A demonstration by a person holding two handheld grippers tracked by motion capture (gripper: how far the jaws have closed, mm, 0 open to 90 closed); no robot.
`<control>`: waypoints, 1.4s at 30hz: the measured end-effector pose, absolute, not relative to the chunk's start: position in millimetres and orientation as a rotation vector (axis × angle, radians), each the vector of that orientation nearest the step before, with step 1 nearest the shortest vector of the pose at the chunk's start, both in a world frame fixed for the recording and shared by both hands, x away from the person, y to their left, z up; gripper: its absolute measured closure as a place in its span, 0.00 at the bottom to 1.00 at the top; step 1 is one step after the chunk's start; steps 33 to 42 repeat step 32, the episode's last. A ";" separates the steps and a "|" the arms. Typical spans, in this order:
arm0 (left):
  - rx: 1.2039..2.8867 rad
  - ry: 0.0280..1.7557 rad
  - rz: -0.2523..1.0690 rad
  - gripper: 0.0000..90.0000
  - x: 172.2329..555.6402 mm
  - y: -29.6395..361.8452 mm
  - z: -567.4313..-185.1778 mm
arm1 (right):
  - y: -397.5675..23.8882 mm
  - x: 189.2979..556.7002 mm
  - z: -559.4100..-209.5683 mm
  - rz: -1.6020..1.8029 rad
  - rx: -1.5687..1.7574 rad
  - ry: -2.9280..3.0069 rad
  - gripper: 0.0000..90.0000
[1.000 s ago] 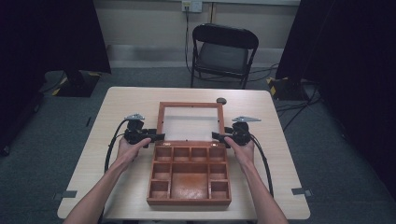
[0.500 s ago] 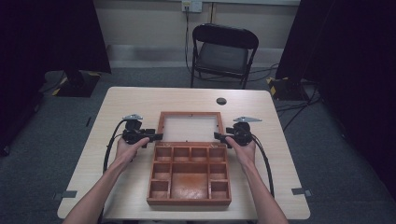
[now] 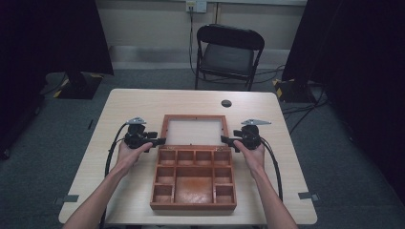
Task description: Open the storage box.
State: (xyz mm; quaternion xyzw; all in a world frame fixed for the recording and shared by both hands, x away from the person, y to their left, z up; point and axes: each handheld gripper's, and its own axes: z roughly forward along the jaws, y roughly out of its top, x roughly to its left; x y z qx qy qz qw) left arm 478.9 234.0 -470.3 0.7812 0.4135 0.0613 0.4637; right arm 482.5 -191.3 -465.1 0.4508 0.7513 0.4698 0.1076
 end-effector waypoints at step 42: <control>2.072 1.108 0.501 0.26 403.4 291.1 -501.2 | -276.8 404.0 -500.3 0.914 1.373 2.140 0.09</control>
